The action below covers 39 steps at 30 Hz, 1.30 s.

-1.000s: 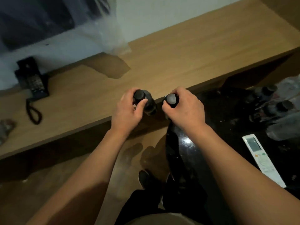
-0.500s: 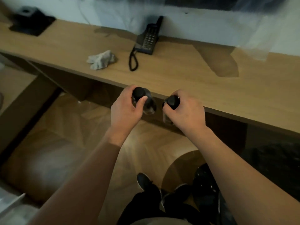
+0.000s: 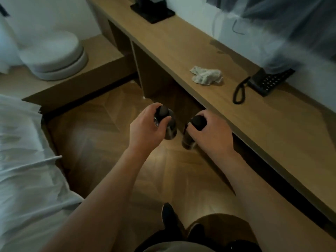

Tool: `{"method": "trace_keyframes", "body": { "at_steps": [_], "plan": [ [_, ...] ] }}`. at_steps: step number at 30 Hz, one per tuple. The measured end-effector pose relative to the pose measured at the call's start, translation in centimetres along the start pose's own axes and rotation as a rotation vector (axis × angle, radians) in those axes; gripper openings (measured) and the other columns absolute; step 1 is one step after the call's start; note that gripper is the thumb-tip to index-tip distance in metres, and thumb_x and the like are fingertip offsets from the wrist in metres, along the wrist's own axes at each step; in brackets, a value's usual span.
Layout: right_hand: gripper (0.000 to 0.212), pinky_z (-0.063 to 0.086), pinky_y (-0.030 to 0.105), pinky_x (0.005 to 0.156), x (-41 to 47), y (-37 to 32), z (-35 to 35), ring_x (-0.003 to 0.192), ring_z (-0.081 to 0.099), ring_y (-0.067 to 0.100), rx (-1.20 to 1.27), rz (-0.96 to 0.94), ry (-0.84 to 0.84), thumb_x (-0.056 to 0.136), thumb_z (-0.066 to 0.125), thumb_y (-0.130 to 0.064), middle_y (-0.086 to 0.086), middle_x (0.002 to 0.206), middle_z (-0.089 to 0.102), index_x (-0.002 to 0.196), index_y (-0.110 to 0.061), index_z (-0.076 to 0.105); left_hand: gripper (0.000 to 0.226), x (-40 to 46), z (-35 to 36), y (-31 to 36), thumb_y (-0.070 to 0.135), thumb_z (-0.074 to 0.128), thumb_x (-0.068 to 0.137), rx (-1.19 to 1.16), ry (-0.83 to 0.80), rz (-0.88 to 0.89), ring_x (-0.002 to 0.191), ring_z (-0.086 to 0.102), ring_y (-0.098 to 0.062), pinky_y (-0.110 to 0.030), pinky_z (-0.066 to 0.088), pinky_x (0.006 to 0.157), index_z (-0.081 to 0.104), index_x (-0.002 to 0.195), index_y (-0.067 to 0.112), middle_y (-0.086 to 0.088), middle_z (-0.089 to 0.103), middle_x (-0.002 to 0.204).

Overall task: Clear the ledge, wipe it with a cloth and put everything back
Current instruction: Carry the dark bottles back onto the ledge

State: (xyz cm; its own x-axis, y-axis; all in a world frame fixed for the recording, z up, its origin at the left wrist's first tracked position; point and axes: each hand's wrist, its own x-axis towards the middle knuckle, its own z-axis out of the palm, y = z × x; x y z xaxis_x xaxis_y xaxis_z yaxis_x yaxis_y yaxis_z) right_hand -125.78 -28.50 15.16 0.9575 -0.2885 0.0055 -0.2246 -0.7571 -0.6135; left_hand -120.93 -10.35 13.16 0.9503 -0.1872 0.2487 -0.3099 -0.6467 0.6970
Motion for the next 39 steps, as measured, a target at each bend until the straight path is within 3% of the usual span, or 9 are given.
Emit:
{"method": "trace_keyframes", "body": {
  "at_steps": [3, 9, 15, 21, 29, 39],
  "plan": [
    [0.025, 0.051, 0.027, 0.077, 2.1, -3.1, 1.7, 0.084, 0.058, 0.007, 0.012, -0.074, -0.023, 0.084, 0.069, -0.043, -0.013, 0.088, 0.059, 0.103, -0.029, 0.060, 0.035, 1.0, -3.0, -2.2, 0.031, 0.071, 0.092, 0.041, 0.068, -0.026, 0.095, 0.064, -0.005, -0.031, 0.058, 0.083, 0.061, 0.123, 0.020, 0.011, 0.067, 0.108],
    [0.019, 0.051, 0.023, 0.070, 7.0, -7.6, 4.8, 0.079, 0.058, 0.004, 0.082, -0.210, -0.092, 0.084, 0.068, -0.041, -0.014, 0.080, 0.058, 0.096, -0.028, 0.060, 0.034, 4.3, -7.5, -5.2, 0.030, 0.071, 0.091, 0.107, 0.149, -0.086, 0.091, 0.063, -0.004, -0.026, 0.058, 0.078, 0.059, 0.122, 0.023, 0.016, 0.062, 0.104],
    [0.020, 0.052, 0.026, 0.071, 14.1, -11.2, 8.1, 0.078, 0.058, 0.005, 0.105, -0.321, -0.146, 0.083, 0.069, -0.042, -0.013, 0.079, 0.059, 0.094, -0.027, 0.062, 0.035, 9.2, -9.9, -9.4, 0.033, 0.069, 0.091, 0.149, 0.244, -0.194, 0.095, 0.065, -0.011, -0.040, 0.059, 0.082, 0.059, 0.124, 0.024, 0.010, 0.066, 0.107],
    [0.020, 0.057, 0.031, 0.071, 23.3, -15.3, 10.7, 0.077, 0.060, 0.006, 0.138, -0.460, -0.193, 0.082, 0.071, -0.042, -0.016, 0.079, 0.059, 0.093, -0.029, 0.061, 0.033, 16.1, -11.5, -13.1, 0.034, 0.069, 0.091, 0.197, 0.334, -0.273, 0.087, 0.065, -0.013, -0.044, 0.058, 0.078, 0.058, 0.121, 0.028, 0.011, 0.066, 0.102],
    [0.020, 0.057, 0.036, 0.073, 33.6, -20.4, 13.7, 0.079, 0.060, 0.008, 0.165, -0.518, -0.201, 0.081, 0.070, -0.042, -0.013, 0.083, 0.061, 0.093, -0.029, 0.061, 0.040, 25.2, -13.5, -17.2, 0.049, 0.061, 0.085, 0.174, 0.386, -0.300, 0.091, 0.067, -0.013, -0.044, 0.060, 0.078, 0.057, 0.121, 0.030, 0.011, 0.067, 0.104],
    [0.020, 0.058, 0.039, 0.073, 45.3, -28.6, 22.0, 0.080, 0.061, 0.009, 0.171, -0.516, -0.189, 0.079, 0.070, -0.043, -0.014, 0.082, 0.062, 0.093, -0.030, 0.061, 0.031, 36.8, -17.3, -27.6, 0.034, 0.069, 0.090, 0.130, 0.385, -0.295, 0.086, 0.066, -0.011, -0.043, 0.058, 0.077, 0.060, 0.119, 0.026, 0.012, 0.066, 0.098]
  ]
}}
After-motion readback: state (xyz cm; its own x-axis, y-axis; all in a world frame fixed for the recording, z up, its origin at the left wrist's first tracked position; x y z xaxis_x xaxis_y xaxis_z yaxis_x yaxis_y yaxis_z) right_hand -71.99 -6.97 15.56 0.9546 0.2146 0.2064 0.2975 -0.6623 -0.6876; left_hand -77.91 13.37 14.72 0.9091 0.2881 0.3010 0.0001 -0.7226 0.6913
